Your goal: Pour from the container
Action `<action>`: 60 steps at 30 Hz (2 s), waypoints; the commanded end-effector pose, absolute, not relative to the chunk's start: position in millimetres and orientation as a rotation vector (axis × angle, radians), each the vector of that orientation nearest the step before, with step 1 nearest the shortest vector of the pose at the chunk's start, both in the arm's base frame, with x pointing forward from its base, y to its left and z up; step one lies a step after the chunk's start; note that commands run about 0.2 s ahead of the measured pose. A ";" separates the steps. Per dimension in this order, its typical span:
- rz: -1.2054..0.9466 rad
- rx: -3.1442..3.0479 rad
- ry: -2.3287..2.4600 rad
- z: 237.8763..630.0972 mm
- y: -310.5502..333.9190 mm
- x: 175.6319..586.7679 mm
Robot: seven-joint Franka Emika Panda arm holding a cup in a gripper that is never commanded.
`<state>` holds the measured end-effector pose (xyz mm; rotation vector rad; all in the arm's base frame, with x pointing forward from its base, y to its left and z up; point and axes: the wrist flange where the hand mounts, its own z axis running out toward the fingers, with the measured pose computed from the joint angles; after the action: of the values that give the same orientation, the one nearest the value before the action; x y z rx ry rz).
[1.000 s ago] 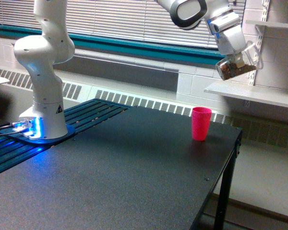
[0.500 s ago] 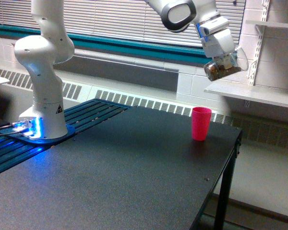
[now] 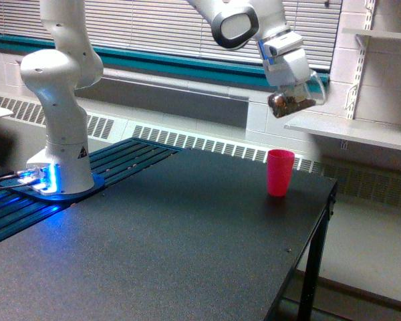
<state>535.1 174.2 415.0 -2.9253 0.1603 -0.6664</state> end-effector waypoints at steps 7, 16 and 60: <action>-0.616 -2.941 -0.007 391.2 212.2 516.7; -0.588 -2.952 -0.031 378.9 218.5 508.5; -0.485 -3.072 -0.101 306.8 248.6 447.3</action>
<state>444.6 251.2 295.0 -3.0924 -0.2105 -0.4281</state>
